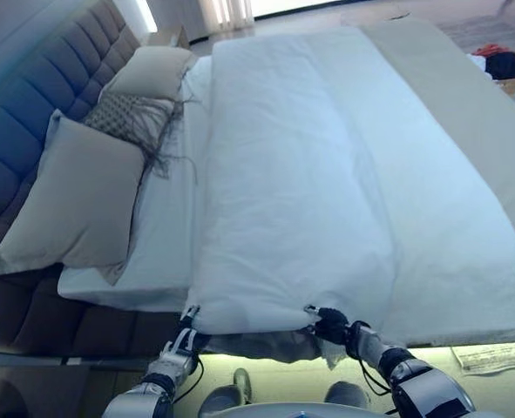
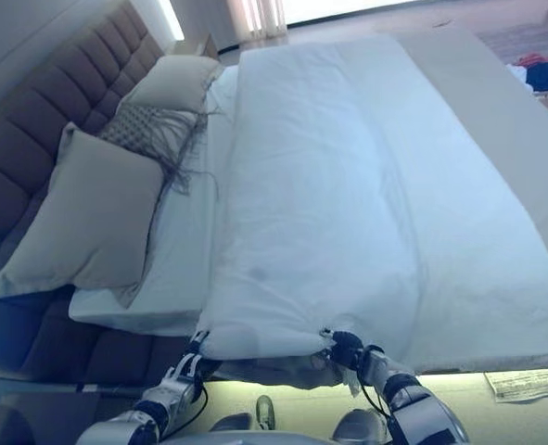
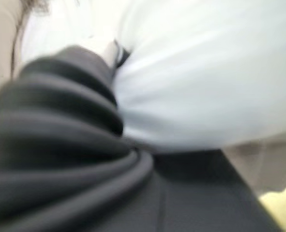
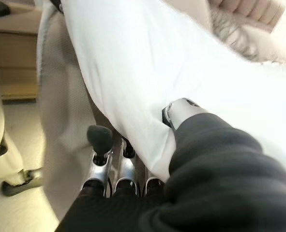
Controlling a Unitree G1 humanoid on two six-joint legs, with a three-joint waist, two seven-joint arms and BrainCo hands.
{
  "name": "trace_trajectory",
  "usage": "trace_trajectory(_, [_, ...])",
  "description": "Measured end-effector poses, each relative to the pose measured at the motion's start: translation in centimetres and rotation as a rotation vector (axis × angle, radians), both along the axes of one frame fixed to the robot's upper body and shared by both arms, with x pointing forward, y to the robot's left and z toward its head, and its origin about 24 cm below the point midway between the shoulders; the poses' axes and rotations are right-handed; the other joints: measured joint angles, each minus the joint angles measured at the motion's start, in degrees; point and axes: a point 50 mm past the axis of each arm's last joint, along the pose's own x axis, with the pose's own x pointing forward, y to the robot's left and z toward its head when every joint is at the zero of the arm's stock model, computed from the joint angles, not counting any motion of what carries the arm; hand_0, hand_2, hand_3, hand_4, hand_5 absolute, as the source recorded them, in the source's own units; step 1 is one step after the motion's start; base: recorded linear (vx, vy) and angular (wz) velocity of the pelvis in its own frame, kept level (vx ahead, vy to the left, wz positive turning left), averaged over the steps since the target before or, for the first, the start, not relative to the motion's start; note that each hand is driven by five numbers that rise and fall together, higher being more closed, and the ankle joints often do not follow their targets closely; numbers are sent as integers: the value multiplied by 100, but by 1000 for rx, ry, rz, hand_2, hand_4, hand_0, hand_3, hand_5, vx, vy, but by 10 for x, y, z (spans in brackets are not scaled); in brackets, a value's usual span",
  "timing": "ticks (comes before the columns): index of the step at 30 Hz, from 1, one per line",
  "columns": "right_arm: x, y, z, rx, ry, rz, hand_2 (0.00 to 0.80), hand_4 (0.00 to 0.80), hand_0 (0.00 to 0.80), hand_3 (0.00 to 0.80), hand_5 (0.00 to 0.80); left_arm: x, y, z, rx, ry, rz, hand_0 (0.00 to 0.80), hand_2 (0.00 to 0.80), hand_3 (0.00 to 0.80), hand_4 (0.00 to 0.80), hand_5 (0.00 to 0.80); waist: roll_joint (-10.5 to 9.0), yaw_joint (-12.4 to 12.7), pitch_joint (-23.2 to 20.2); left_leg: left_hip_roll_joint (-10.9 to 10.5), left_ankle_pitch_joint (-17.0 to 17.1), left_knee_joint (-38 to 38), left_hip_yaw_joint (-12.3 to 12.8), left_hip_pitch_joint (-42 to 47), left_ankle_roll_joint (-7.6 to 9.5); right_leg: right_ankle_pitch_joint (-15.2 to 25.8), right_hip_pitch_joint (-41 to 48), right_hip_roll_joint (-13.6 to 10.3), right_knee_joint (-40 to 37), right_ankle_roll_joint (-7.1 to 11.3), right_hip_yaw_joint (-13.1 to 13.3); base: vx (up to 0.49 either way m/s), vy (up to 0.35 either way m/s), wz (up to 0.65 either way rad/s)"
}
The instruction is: Make the bed neatly
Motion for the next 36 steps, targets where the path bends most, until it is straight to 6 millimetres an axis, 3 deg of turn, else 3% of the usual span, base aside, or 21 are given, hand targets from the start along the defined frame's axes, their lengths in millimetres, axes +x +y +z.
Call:
trace_trajectory(8, [-17,-4,-8,-9,40,-1,800,800,800,800,800,-16,-5,-7,-21,33,7,800,800,800,800,800,156,-14,-8,-48,-19,-180,5,396,16,121,499,59,-392,121,-7,29,131,0])
trace_trajectory(18, [-19,-5,-10,-22,48,-6,800,800,800,800,800,-19,-6,-8,-35,28,3,800,800,800,800,800,117,2,0,-148,-50,-238,68,506,36,155,538,33,-394,174,16,-30,75,-1])
trace_trajectory(23, [-18,-1,-10,-8,46,-7,800,800,800,800,800,-19,-3,-8,-13,28,13,800,800,800,800,800,-42,30,7,48,-86,-23,92,382,-43,89,441,208,-326,74,86,-119,-79,-6])
trace_trajectory(28, [-11,-3,-6,-2,32,-39,800,800,800,800,800,-6,-6,-3,-7,-7,7,800,800,800,800,800,-38,27,14,225,22,216,-7,-77,-115,3,182,335,-183,-92,-8,-65,146,20])
trace_trajectory(29, [-10,-3,-6,-4,32,-39,800,800,800,800,800,-7,-6,-3,-6,-4,9,800,800,800,800,800,-37,21,13,234,25,216,-27,-58,-121,-59,153,287,-130,-138,9,85,243,2])
trace_trajectory(36, [-15,-8,-9,-31,58,-63,800,800,800,800,800,-13,-12,-7,-6,25,-17,800,800,800,800,800,71,3,11,61,-36,73,41,104,-71,-72,118,155,-43,-13,156,10,227,-8])
